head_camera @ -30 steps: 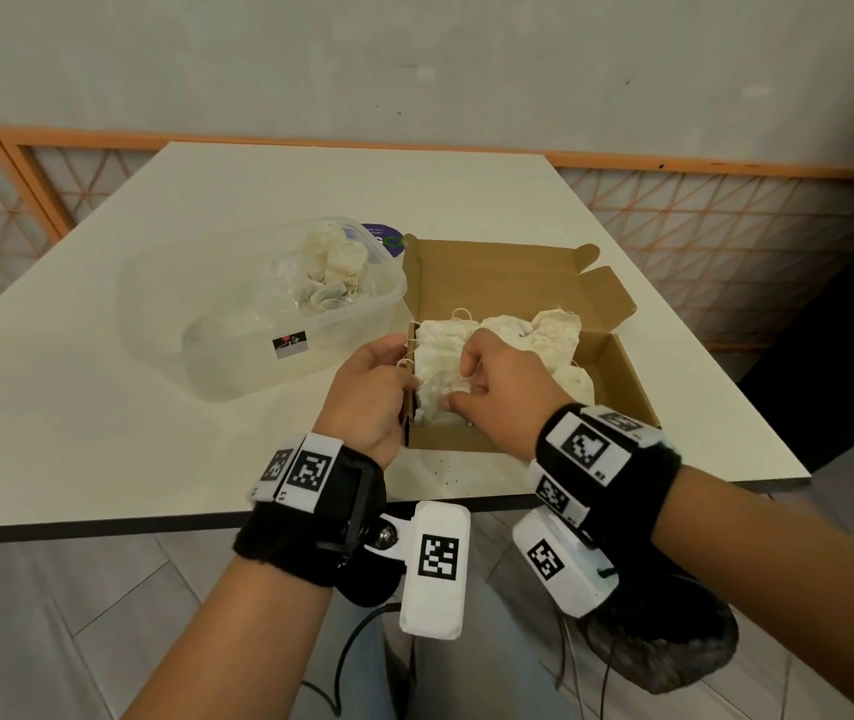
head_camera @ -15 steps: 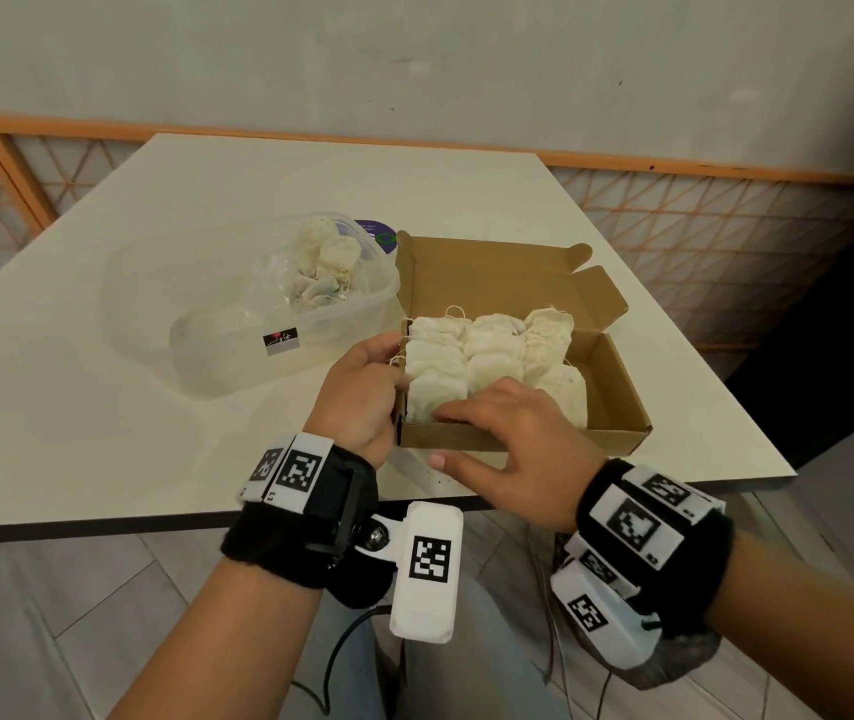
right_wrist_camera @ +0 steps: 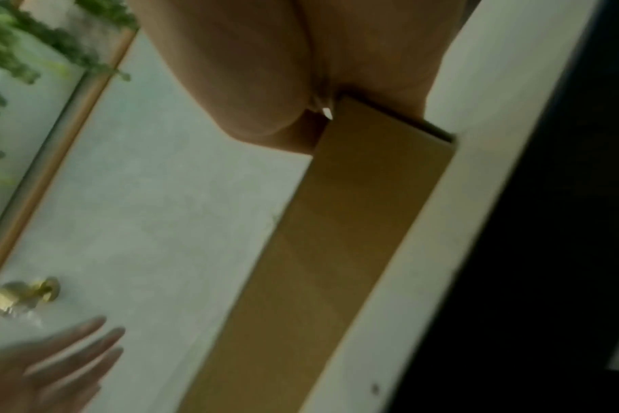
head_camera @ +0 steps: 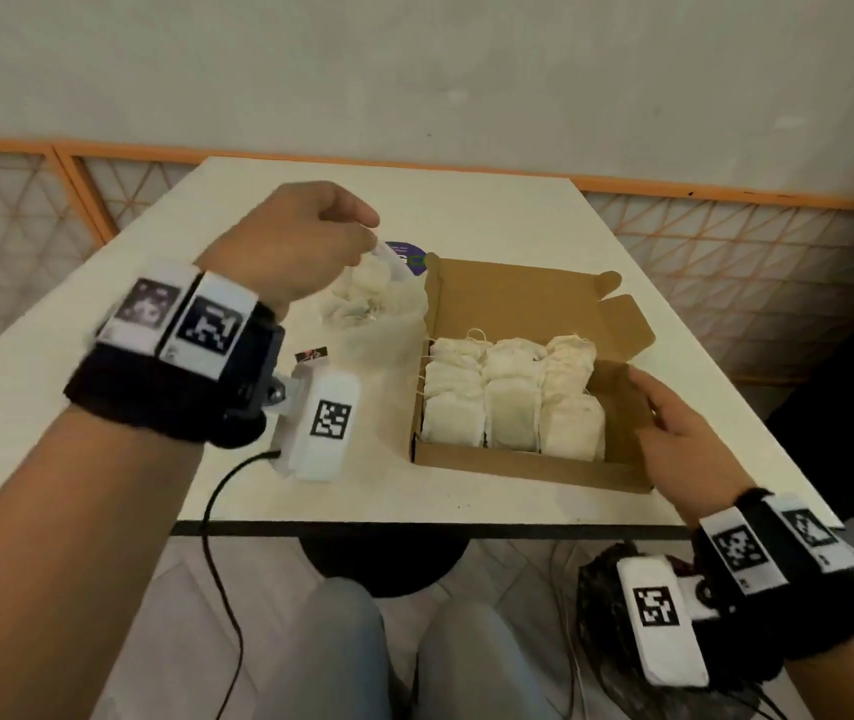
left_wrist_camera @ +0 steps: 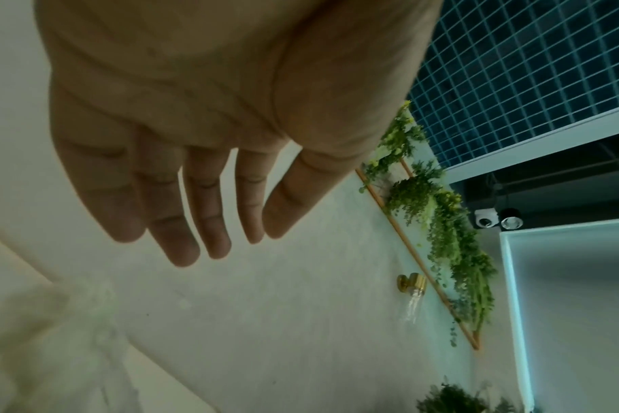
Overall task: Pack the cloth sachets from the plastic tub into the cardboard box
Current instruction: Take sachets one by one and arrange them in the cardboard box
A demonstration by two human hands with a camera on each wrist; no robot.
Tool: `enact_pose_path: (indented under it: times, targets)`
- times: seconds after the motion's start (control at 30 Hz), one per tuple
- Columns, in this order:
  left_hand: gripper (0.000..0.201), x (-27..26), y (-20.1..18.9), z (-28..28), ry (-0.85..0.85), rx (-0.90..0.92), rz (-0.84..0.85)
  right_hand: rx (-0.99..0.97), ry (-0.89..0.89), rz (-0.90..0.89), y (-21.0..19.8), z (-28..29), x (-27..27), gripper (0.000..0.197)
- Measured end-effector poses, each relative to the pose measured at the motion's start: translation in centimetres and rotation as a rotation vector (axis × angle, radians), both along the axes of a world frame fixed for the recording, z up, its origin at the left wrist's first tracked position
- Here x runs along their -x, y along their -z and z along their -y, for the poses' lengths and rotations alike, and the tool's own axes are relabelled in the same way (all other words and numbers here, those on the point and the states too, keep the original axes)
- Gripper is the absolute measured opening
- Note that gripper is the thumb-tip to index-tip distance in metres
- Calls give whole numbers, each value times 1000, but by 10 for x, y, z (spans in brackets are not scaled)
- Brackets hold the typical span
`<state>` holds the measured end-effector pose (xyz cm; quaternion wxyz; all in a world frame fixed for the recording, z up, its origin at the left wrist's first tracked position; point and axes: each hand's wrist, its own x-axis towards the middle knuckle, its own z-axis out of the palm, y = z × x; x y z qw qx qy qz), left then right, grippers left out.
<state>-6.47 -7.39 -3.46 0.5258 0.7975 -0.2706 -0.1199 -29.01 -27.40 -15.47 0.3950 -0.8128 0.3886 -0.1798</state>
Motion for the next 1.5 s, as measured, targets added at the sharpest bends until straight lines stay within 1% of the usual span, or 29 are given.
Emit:
enact_pose_path:
  times: [0.1, 0.2, 0.27, 0.33, 0.37, 0.4, 0.43, 0.5, 0.53, 0.6, 0.63, 0.7, 0.73, 0.77, 0.8, 0.83, 0.9, 0.97, 1.03, 1.1, 1.17, 1.2, 1.23, 1.27, 1.33, 1.4, 1.43, 1.5]
  targets:
    - [14, -32, -23, 0, -43, -136, -52, 32, -22, -33, 1, -3, 1, 60]
    - [15, -61, -18, -1, -95, -257, -106, 42, -14, -32, -2, -3, -2, 53]
    - [10, -68, -5, -3, -134, -375, -176, 65, 18, -27, -13, -5, -6, 51]
    - [28, -73, 12, 0, -153, -473, -257, 135, 35, 18, -30, -9, -11, 54]
    - [27, -71, 17, 3, -153, -487, -275, 165, 16, 56, -42, -13, -16, 53]
    - [22, -70, 22, 6, -152, -494, -280, 167, -23, 106, -53, -17, -22, 50]
    - [21, -68, 25, 9, -148, -510, -278, 130, -78, 162, -64, -23, -30, 47]
    - [17, -65, 29, 14, -126, -571, -205, 26, -222, 227, -82, -34, -51, 38]
    - [11, -62, 29, 15, -101, -604, -179, -1, -286, 217, -87, -40, -63, 35]
    - [18, -64, 31, 14, -56, -677, -151, -17, -372, 157, -95, -51, -92, 36]
    - [13, -64, 32, 14, -38, -708, -147, -1, -401, 116, -97, -56, -107, 41]
    - [19, -66, 32, 12, -28, -754, -93, 77, -474, -3, -98, -66, -133, 56]
    - [17, -67, 32, 11, -27, -778, -47, 127, -511, -77, -97, -71, -144, 63]
    - [27, -66, 30, 10, -40, -799, -23, 168, -542, -147, -96, -75, -152, 69]
    - [38, -67, 29, 9, -61, -790, -23, 183, -566, -197, -94, -79, -159, 73]
    - [43, -67, 26, 8, -69, -747, -56, 160, -581, -215, -92, -81, -164, 75]
    - [39, -74, 25, 6, -91, -571, -217, 60, -588, -197, -86, -85, -170, 75]
    - [37, -79, 22, 2, -106, -346, -422, -6, -573, -151, -80, -85, -174, 75]
    - [31, -82, 18, -3, -116, -143, -535, -66, -530, -86, -78, -84, -177, 79]
    - [31, -85, 17, -7, -132, -6, -615, -94, -470, -30, -78, -82, -180, 81]
    - [38, -88, 17, -12, -106, 83, -745, -50, -458, -16, -78, -80, -184, 83]
    - [47, -88, 16, -14, -72, 125, -825, -6, -469, -18, -77, -80, -185, 81]
    - [51, -86, 13, -16, -25, 167, -889, 70, -489, -23, -77, -79, -187, 78]
    - [49, -82, 10, -18, 31, 211, -931, 168, -505, -29, -77, -79, -189, 73]
    - [42, -72, 5, -19, 130, 195, -918, 322, -502, 12, -78, -82, -192, 62]
    - [34, -64, 8, -19, 198, 95, -880, 363, -514, 112, -80, -86, -194, 51]
    - [33, -61, 11, -19, 191, 56, -874, 376, -538, 151, -81, -87, -194, 45]
    - [31, -61, 17, -18, 135, 28, -880, 412, -591, 151, -84, -90, -195, 34]
